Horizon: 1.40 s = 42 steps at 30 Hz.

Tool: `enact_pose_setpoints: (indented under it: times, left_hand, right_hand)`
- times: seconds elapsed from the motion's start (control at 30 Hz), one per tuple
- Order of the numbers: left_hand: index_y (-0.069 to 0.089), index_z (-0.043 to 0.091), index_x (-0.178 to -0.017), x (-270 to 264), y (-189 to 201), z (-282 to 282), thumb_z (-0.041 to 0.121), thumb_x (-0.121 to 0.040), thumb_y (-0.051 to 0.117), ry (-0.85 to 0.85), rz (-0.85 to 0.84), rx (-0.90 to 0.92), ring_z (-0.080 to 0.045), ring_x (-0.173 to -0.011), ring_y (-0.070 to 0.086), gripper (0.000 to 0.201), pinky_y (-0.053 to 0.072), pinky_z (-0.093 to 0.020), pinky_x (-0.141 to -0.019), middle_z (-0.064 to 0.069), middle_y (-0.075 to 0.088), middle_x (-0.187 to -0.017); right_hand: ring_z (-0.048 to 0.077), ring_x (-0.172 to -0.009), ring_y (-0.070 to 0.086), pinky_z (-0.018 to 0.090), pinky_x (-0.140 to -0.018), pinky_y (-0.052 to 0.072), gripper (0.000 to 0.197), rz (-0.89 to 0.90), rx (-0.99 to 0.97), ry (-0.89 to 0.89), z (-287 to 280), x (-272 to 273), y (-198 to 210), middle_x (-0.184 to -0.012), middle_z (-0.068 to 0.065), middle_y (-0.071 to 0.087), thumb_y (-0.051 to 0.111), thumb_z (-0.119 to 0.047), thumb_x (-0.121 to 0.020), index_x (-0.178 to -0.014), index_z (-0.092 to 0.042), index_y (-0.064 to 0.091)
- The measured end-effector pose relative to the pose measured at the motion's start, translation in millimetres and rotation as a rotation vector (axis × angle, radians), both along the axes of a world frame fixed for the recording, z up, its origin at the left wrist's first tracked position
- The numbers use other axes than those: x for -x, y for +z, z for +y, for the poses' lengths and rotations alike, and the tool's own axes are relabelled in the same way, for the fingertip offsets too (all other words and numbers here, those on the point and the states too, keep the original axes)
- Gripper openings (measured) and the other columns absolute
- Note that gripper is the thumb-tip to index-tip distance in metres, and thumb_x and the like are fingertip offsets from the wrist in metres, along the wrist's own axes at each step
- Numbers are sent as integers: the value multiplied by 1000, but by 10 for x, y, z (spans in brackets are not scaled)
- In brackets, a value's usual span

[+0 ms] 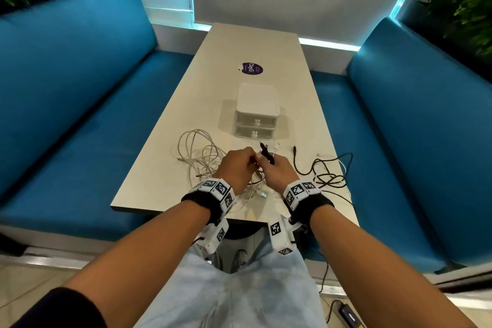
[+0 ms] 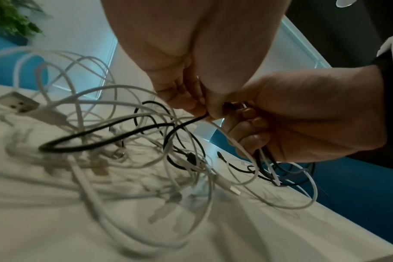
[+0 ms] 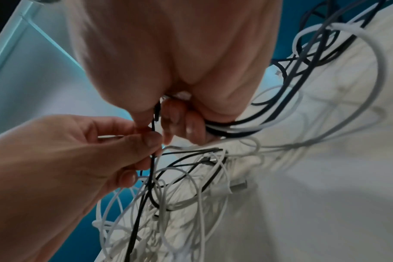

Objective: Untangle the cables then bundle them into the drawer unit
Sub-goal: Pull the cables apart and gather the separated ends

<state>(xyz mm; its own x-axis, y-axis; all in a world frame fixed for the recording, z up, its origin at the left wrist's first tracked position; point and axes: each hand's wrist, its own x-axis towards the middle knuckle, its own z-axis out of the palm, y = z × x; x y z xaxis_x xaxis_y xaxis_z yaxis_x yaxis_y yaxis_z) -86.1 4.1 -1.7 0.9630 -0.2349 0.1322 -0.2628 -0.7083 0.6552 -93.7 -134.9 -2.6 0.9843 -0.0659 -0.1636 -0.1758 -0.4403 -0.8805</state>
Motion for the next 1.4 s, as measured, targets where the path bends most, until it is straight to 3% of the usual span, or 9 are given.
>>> enact_pose_setpoints:
  times: [0.07,0.17,0.33,0.53,0.7,0.87,1.07,1.27,1.4]
  left_hand:
    - [65,11,-98,-4,-66,-6,20,-90,65,10,39,69,-24,-82,65,12,53,-41,-75,-5,70,-89]
    - [60,18,-103,-3,-144,-17,25,-91,64,-15,27,28,-23,-84,63,15,53,-41,-75,-2,69,-91]
    - [58,17,-105,23,-162,-16,39,-104,38,-23,-201,-512,-34,-92,57,30,32,-38,-73,-11,65,-93]
    - [55,29,-89,-124,-162,108,39,-100,44,-23,-227,-674,-23,-91,56,19,26,-41,-85,5,72,-86]
    - [57,29,-86,-81,-144,98,41,-103,39,-39,-244,-670,-24,-94,55,26,26,-41,-87,4,70,-82]
    - [58,27,-89,-37,-182,126,45,-103,35,-54,-216,-685,-25,-92,54,32,24,-41,-84,3,69,-79]
    - [57,27,-88,-2,-163,125,46,-104,33,-88,-218,-679,-25,-92,54,34,24,-41,-86,3,69,-82]
    - [57,26,-88,20,-181,87,45,-104,33,-122,-247,-670,-25,-92,57,35,20,-40,-81,3,71,-86]
    - [61,27,-92,35,-215,144,47,-103,34,-135,-252,-671,-24,-93,58,35,23,-41,-85,2,72,-85]
  right_hand:
    - [20,-87,67,33,-81,50,30,-31,15,16,-22,-5,-40,-95,8,73,55,-34,-97,-103,-9,70]
    - [20,-91,67,32,-83,48,24,-53,28,33,-39,-42,-59,-98,7,73,54,-28,-99,-105,-12,71]
    - [28,-92,64,30,-76,41,31,-58,153,-54,-147,-123,-78,-93,11,71,48,-30,-100,-90,-12,71]
    - [33,-98,62,33,-79,43,36,-38,263,-154,-492,-100,-41,-100,15,70,46,-34,-101,-95,-8,71]
    - [31,-93,61,30,-73,38,34,-29,275,-163,-618,-31,-46,-87,7,65,54,-39,-97,-96,-9,69]
    - [27,-82,56,31,-72,39,28,-44,214,-199,-579,-38,-31,-78,4,60,64,-43,-90,-81,-17,59]
    - [20,-74,56,29,-69,40,28,-94,134,-211,-491,-24,8,-70,-4,61,70,-47,-84,-74,-22,60]
    - [25,-91,63,37,-85,48,31,-78,178,-87,-375,13,10,-92,8,72,56,-40,-95,-86,-15,72]
    - [26,-91,61,35,-82,45,26,-49,204,-75,-429,4,-28,-93,9,70,54,-34,-98,-89,-14,68]
